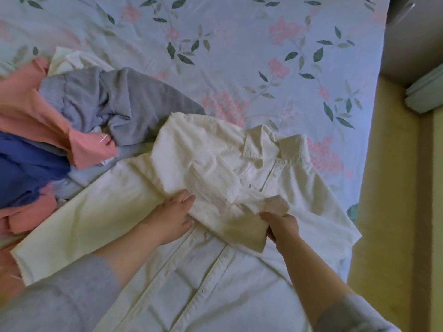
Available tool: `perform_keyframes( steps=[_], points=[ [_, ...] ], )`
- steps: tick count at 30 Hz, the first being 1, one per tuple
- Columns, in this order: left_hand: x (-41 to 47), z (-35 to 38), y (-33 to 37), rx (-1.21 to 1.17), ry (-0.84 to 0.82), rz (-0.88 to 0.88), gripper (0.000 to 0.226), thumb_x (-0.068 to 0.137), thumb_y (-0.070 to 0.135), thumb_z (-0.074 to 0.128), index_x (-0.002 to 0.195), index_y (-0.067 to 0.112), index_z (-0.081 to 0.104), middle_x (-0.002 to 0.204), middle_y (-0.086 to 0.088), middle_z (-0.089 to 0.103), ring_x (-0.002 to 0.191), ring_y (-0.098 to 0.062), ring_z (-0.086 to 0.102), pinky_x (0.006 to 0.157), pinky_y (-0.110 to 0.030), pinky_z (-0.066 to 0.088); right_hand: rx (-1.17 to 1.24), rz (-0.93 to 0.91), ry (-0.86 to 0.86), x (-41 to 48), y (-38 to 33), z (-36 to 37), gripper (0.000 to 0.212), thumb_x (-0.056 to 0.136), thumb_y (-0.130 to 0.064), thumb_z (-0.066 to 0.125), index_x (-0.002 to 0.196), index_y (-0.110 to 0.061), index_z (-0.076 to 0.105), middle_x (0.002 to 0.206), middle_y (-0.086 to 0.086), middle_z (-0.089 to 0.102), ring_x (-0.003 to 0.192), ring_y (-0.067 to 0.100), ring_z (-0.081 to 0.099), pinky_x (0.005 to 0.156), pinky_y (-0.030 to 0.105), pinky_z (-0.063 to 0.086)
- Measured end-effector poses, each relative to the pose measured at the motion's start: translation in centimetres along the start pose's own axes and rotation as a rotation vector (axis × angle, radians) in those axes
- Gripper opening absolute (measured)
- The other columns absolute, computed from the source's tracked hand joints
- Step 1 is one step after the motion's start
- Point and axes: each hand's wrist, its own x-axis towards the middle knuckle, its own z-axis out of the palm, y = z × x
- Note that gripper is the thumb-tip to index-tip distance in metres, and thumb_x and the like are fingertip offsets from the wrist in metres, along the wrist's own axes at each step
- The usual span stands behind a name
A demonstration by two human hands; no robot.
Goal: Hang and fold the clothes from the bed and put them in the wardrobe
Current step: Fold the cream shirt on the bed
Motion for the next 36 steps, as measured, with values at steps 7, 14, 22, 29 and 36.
perform_keyframes(
  steps=[7, 14, 22, 29, 36],
  points=[
    [0.2, 0.8, -0.1, -0.121, -0.058, -0.022, 0.072, 0.098, 0.045, 0.044, 0.156, 0.022, 0.009, 0.163, -0.001, -0.005, 0.148, -0.022, 0.017, 0.117, -0.032, 0.024, -0.008, -0.311, 0.229, -1.6, 3.1, -1.8, 0.036, 0.099, -0.024, 0.042, 0.067, -0.008, 0.048, 0.064, 0.003, 0.049, 0.061, 0.018, 0.045, 0.053, 0.03, 0.033],
    [0.1, 0.4, 0.9, 0.009, -0.005, -0.183, 0.061, 0.099, 0.05, 0.038, 0.15, 0.018, 0.029, 0.157, -0.009, 0.021, 0.138, -0.032, 0.031, 0.109, -0.039, 0.034, -0.097, -0.248, 0.089, -1.0, 4.8, -3.3, 0.033, 0.094, -0.016, 0.049, 0.128, -0.016, 0.048, 0.12, 0.006, 0.06, 0.099, 0.02, 0.059, 0.08, 0.03, 0.046],
    [2.4, -0.2, 5.1, 0.081, 0.335, 0.028, 0.033, 0.098, 0.041, 0.04, 0.114, 0.018, 0.059, 0.118, 0.001, 0.051, 0.106, -0.019, 0.045, 0.089, -0.028, 0.04, -0.745, -0.8, 0.045, -0.4, 5.0, -2.3, 0.013, 0.093, -0.034, 0.054, 0.097, -0.023, 0.06, 0.084, -0.009, 0.061, 0.082, 0.011, 0.059, 0.082, 0.028, 0.041],
    [6.5, -2.1, 7.4, 0.101, 0.327, 0.031, 0.044, 0.096, 0.03, 0.051, 0.137, 0.016, 0.042, 0.144, -0.005, 0.033, 0.127, -0.024, 0.036, 0.102, -0.033, 0.035, -0.577, -0.706, 0.136, 1.4, 4.2, -4.6, 0.033, 0.094, -0.023, 0.054, 0.062, -0.019, 0.048, 0.061, -0.006, 0.047, 0.057, 0.01, 0.043, 0.051, 0.026, 0.032],
    [12.9, -6.6, 7.9, 0.095, 0.164, 0.108, 0.094, 0.088, 0.032, 0.067, 0.155, 0.02, 0.001, 0.162, 0.0, -0.012, 0.15, -0.023, -0.006, 0.121, -0.039, 0.012, -0.874, -0.626, 0.244, 7.1, -0.2, -8.7, 0.099, 0.085, -0.049, 0.067, 0.154, -0.006, 0.012, 0.159, 0.013, 0.023, 0.147, 0.027, 0.019, 0.12, 0.046, 0.013]
  ],
)
